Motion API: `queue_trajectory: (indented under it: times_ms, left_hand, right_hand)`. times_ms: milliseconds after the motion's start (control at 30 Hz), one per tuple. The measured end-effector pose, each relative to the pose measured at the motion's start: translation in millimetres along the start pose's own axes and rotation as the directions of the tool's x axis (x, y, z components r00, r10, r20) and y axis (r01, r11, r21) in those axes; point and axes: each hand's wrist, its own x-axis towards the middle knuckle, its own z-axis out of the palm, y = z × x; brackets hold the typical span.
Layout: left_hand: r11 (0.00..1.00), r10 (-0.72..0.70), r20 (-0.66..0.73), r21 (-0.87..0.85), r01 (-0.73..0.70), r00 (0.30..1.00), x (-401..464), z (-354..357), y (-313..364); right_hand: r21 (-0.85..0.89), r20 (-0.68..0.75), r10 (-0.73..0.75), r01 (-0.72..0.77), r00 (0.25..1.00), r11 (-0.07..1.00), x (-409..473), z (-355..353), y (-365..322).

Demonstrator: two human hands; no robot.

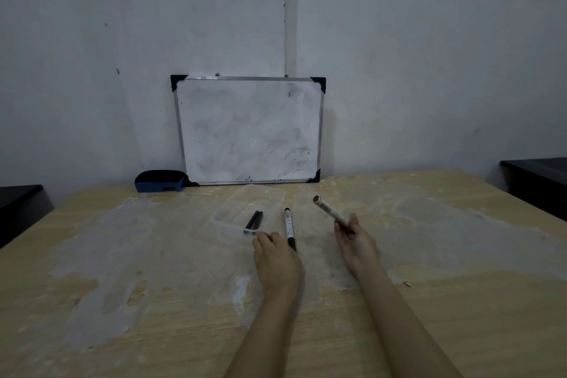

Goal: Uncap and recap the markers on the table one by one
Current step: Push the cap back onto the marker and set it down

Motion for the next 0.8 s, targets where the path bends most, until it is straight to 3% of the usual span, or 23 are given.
queue_trajectory:
  times_ms: [100,200,267,433,667,800]
  left_hand:
    - [0.995,0.01,0.047,0.097,-0.015,0.999,2.5,0.7,-2.5]
    - [0.992,0.036,0.048,0.116,-0.041,0.998,6.2,-0.3,-5.7]
    - [0.991,0.063,0.061,0.117,-0.07,0.996,7.8,0.5,-7.4]
    - [0.989,0.094,0.108,0.105,-0.106,0.99,10.8,1.2,-10.5]
    - [0.976,0.205,0.239,-0.119,-0.181,0.949,25.7,-8.2,-29.8]
    - [0.958,0.234,0.161,-0.205,-0.199,0.959,27.5,-9.1,-36.1]
  right_hand:
    - [-0.112,-0.01,-0.059,0.058,0.998,0.992,-1.4,-0.2,0.6]
    - [-0.392,-0.063,-0.227,0.185,0.972,0.901,-0.6,0.4,1.3]
    - [-0.471,-0.065,-0.28,0.218,0.958,0.855,-0.8,1.2,1.4]
    - [-0.464,-0.071,-0.271,0.209,0.96,0.861,-2.5,1.4,0.9]
    - [-0.524,-0.055,-0.298,0.226,0.953,0.821,-1.1,-0.3,2.8]
    - [-0.572,-0.016,-0.272,0.214,0.962,0.792,-0.8,-0.6,4.4]
